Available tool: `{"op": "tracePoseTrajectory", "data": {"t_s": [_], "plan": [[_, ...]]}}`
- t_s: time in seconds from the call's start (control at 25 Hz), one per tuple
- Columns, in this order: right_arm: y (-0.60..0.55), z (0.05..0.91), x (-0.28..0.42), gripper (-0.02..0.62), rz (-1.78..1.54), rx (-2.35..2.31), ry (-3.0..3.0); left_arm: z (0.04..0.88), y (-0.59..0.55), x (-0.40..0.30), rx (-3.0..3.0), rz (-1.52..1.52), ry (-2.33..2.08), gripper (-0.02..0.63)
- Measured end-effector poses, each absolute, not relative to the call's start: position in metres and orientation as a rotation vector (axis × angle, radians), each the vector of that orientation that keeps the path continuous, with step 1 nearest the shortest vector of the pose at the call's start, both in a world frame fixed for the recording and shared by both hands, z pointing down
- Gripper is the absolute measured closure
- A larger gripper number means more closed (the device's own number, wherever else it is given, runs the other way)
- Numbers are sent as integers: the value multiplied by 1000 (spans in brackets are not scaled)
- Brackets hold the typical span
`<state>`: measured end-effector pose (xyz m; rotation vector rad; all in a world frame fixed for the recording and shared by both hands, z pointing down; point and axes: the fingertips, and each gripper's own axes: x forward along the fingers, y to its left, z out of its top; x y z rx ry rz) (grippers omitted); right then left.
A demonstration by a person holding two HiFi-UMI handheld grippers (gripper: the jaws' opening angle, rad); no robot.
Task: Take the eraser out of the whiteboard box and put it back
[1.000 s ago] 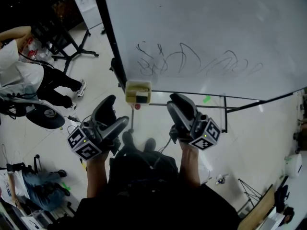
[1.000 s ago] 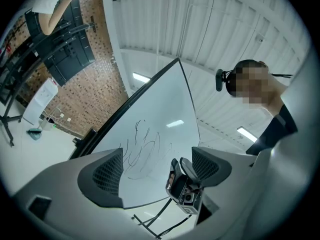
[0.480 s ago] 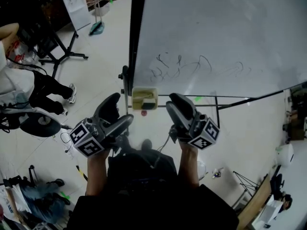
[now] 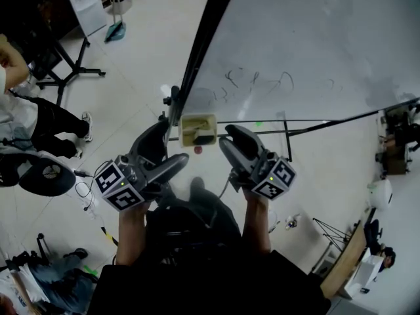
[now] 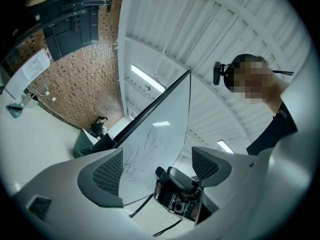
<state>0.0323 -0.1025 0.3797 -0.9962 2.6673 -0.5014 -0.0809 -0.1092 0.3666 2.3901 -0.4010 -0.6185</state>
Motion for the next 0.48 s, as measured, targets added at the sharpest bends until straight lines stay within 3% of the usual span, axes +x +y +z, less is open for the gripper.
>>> {"op": "tracePoseTrajectory", "data": {"t_s": [0.48], "plan": [[-122, 440, 36, 377, -534, -981, 2966, 368, -111, -55, 2357, -603, -460, 178]]}}
